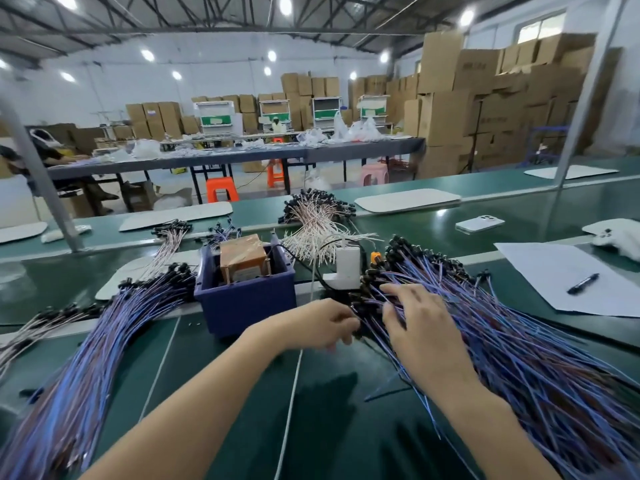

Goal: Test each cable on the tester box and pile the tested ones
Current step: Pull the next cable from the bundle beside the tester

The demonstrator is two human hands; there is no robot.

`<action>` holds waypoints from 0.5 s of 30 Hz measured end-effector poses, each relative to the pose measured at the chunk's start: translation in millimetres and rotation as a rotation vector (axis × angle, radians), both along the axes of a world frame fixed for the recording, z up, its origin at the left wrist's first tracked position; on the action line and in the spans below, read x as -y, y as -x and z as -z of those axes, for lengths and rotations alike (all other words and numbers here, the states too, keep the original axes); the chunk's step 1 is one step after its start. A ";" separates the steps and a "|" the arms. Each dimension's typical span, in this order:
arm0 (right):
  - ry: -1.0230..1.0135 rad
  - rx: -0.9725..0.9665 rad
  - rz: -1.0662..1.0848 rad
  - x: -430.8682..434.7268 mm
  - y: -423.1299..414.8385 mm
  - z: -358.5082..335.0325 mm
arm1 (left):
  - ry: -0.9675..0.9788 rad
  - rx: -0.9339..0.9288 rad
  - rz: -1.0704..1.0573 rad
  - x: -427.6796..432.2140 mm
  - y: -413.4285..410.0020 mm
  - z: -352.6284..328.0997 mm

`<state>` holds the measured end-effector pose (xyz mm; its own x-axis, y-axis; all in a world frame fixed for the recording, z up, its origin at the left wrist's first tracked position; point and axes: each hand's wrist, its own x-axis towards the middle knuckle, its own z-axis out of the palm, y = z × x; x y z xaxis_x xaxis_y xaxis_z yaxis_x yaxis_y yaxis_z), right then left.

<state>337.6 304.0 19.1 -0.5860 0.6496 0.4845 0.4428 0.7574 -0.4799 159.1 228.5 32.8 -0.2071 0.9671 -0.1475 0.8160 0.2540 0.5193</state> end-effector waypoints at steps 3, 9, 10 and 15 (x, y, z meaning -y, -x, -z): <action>-0.018 0.015 -0.173 28.1 42.4 16.2 | 0.071 -0.011 -0.068 50.0 27.9 14.6; 0.145 0.196 -0.481 65.1 122.4 36.3 | 0.108 -0.012 -0.290 144.5 79.6 16.9; 0.152 0.228 -0.513 70.0 133.1 37.7 | 0.082 -0.039 -0.337 156.9 87.7 14.5; 0.198 0.378 -0.598 86.2 166.9 57.7 | -0.047 -0.206 -0.636 203.9 136.5 11.1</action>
<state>170.7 217.8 -38.6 -0.9716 0.2208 0.0856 0.1435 0.8363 -0.5292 22.6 24.6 21.7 -0.7581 0.6521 -0.0045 0.5986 0.6987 0.3917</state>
